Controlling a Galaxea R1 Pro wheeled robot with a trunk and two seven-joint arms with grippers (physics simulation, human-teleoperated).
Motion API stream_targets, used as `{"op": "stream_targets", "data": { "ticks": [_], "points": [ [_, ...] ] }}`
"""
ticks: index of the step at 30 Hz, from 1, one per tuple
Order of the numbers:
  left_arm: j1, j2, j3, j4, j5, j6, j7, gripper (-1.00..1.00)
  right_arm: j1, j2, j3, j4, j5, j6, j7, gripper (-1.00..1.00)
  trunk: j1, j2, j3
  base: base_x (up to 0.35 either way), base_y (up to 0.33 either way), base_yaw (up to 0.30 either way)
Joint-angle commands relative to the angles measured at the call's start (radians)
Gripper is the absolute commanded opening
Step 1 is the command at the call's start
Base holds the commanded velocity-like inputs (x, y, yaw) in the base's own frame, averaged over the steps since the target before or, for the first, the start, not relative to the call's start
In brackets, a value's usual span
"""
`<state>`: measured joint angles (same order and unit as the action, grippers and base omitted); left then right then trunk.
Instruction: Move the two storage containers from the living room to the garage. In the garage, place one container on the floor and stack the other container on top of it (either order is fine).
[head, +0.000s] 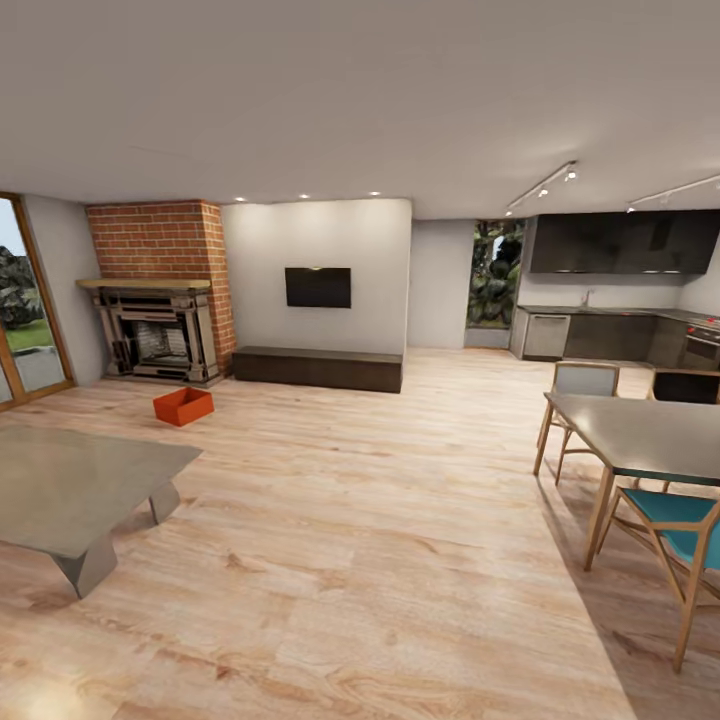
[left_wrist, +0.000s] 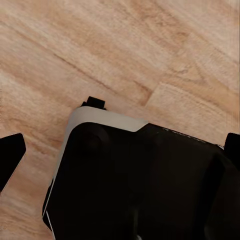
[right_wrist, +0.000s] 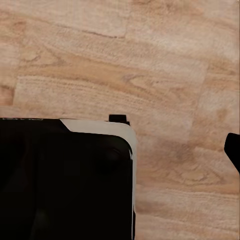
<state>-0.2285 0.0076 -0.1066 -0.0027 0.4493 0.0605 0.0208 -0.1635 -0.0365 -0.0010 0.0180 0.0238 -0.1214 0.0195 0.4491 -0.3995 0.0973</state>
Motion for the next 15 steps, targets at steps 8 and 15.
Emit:
{"op": "stream_targets", "data": {
  "ticks": [8,15],
  "points": [
    [-0.001,0.0,-0.008,0.0,0.009,0.006,0.002,1.0,-0.001,-0.002,0.0,0.002,0.002,-0.004,0.002,1.0,0.001,-0.001,0.0,0.323,0.093,0.0],
    [0.0,0.0,-0.008,0.0,0.009,0.007,0.002,1.0,-0.001,-0.003,0.009,0.002,0.007,-0.004,0.003,1.0,0.001,-0.001,0.0,0.323,0.015,0.0]
  ]
}}
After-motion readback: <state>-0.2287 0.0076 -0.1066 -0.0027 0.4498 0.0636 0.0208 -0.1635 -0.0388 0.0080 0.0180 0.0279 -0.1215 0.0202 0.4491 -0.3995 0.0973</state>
